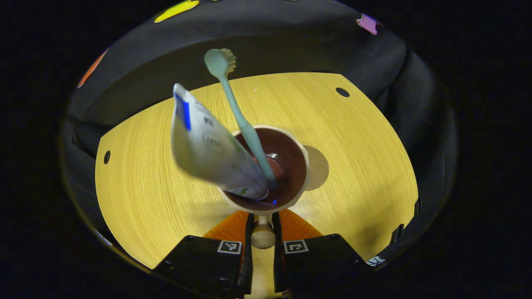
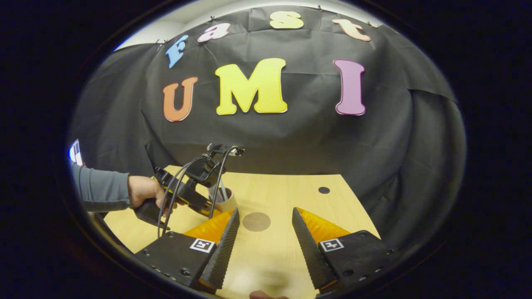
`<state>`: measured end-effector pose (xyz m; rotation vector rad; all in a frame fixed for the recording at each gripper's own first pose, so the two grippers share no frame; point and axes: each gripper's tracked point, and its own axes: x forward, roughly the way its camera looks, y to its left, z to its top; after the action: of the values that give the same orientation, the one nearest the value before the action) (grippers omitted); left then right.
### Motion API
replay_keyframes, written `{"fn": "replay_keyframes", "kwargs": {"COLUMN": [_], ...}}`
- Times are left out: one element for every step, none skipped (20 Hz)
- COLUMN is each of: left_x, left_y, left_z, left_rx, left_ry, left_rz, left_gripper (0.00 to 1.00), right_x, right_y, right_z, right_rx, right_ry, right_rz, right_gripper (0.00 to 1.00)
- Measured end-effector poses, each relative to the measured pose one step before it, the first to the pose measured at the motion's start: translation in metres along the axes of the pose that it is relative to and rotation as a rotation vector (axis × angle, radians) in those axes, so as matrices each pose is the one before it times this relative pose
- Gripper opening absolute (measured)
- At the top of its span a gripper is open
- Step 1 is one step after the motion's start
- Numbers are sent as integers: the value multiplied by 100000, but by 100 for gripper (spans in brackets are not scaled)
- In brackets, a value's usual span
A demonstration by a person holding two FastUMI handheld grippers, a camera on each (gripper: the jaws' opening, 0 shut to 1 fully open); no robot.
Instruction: Put the toothbrush and toothpaste on the desktop into the cup, then pick up the cup and place it on the coaster on the desktop.
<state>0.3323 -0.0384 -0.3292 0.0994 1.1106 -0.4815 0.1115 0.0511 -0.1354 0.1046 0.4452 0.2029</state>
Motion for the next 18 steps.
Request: {"fn": "replay_keyframes", "kwargs": {"left_x": [0, 0, 0, 0, 0, 24, -231, 122, 327, 716, 416, 406, 344, 306, 325, 258, 220, 242], "left_y": [0, 0, 0, 0, 0, 21, -1508, -831, -394, 457, -22, -175, -313, -176, -197, -141, -131, -53], "left_z": [0, 0, 0, 0, 0, 4, 425, 472, 228, -267, 1, -43, 1, -27, 20, -148, -18, -68], "left_rx": [0, 0, 0, 0, 0, 135, 564, 559, 385, 618, 654, 829, 465, 140, 65, 13, 107, 90], "left_ry": [0, 0, 0, 0, 0, -21, -55, 71, 287, 547, 743, 634, 526, 592, 737, 772, 836, 812], "left_rz": [0, 0, 0, 0, 0, -60, -241, -367, -582, -520, -257, -134, 9, -24, -91, -53, -104, -255], "left_gripper": [23, 23, 23, 23, 23, 23, 23, 23, 23, 23, 23, 23, 23, 23, 22, 22, 23, 23], "right_x": [-485, -441, -413, -311, -315, -313, -304, -229, -244, -213, -117, -185, -127, -41, -53, -17, -28, 61], "right_y": [-223, -251, -378, -324, -471, -354, -449, -408, -552, -543, -503, -488, -355, -466, -366, -262, -226, -113], "right_z": [-20, -191, -211, -204, -198, -300, -211, -170, -180, -138, -95, -217, -215, -312, -106, 8, -6, -154], "right_rx": [-413, -334, -146, 182, 390, 710, 586, 407, 19, 11, 357, 641, 765, 412, 313, 304, 437, 541], "right_ry": [-345, -138, 144, 113, 346, 452, 491, 365, 248, 33, 219, 494, 570, 735, 252, 204, 87, 400], "right_rz": [-522, -878, -889, -828, -1316, -767, -1224, -811, -1441, -1283, -1292, -1189, -761, -1246, -706, -919, -525, -669], "right_gripper": [75, 75, 75, 77, 77, 77, 77, 77, 77, 75, 77, 75, 77, 75, 75, 75, 75, 75]}}
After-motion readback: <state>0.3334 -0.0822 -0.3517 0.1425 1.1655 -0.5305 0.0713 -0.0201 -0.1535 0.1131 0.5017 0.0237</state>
